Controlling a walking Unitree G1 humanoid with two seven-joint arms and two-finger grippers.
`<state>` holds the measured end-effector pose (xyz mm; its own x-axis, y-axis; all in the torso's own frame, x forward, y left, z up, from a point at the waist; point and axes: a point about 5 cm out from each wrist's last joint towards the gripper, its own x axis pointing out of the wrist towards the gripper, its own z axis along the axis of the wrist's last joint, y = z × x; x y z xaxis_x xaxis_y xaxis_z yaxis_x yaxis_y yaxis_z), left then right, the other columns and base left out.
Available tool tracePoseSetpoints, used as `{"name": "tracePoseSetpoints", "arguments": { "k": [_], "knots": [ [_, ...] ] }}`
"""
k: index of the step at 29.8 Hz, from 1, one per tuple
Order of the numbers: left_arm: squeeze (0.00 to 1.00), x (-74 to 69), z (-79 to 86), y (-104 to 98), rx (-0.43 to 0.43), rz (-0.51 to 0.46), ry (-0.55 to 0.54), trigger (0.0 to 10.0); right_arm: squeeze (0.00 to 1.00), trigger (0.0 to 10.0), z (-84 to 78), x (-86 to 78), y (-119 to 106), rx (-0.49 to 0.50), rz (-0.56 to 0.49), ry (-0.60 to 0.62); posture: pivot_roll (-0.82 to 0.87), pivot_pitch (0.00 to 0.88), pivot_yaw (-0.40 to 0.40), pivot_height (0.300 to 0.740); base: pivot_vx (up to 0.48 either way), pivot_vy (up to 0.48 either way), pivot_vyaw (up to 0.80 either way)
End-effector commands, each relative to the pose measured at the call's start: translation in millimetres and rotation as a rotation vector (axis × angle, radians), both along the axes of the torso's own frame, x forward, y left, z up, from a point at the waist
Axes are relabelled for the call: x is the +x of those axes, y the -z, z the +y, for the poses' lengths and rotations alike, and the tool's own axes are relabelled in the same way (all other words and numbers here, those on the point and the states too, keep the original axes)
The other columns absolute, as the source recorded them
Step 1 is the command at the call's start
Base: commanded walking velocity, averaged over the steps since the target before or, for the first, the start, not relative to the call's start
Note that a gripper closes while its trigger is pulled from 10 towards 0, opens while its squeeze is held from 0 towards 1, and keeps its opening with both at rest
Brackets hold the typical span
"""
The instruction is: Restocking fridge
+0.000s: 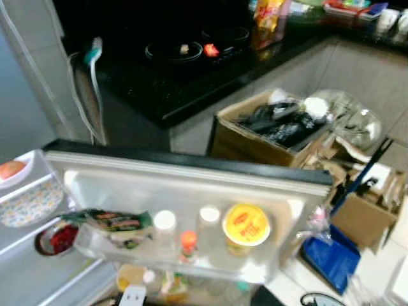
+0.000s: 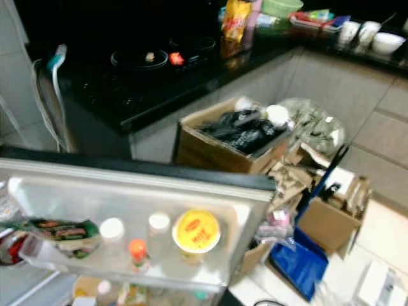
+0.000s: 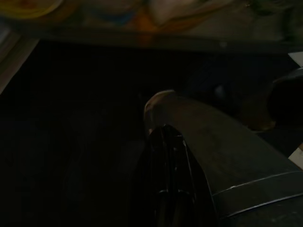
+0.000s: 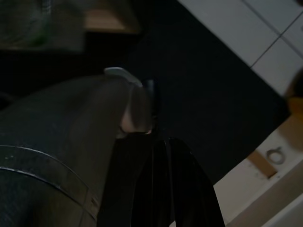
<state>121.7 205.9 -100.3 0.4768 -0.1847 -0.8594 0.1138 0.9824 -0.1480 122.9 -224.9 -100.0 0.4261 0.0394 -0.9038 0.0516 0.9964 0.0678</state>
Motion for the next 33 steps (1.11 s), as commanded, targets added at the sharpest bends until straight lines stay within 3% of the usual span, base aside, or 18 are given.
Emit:
{"name": "tracePoseSetpoints", "arguments": {
  "k": [1, 16, 33],
  "knots": [
    [0.0, -13.2, -0.4, 4.8, 0.013, 0.056, 0.002, 10.0, 0.0, 10.0, -2.9, -1.2, -0.2, -0.008, 0.001, 0.005, -0.05, 0.041, -0.006, 0.74, 0.0, 0.0, 0.0],
    [0.0, -15.3, -0.3, 6.0, 0.038, 0.075, 0.005, 10.0, 0.0, 10.0, -1.5, -2.6, 0.5, -0.004, 0.004, 0.004, -0.05, 0.047, -0.004, 0.74, 0.0, 0.0, 0.0],
    [0.0, -16.8, -1.9, 6.8, 0.043, 0.084, 0.021, 10.0, 0.0, 10.0, 0.5, 0.3, -0.1, 0.004, -0.004, 0.001, -0.05, 0.048, -0.002, 0.74, -0.308, 0.0, 0.0]
  ]
}}
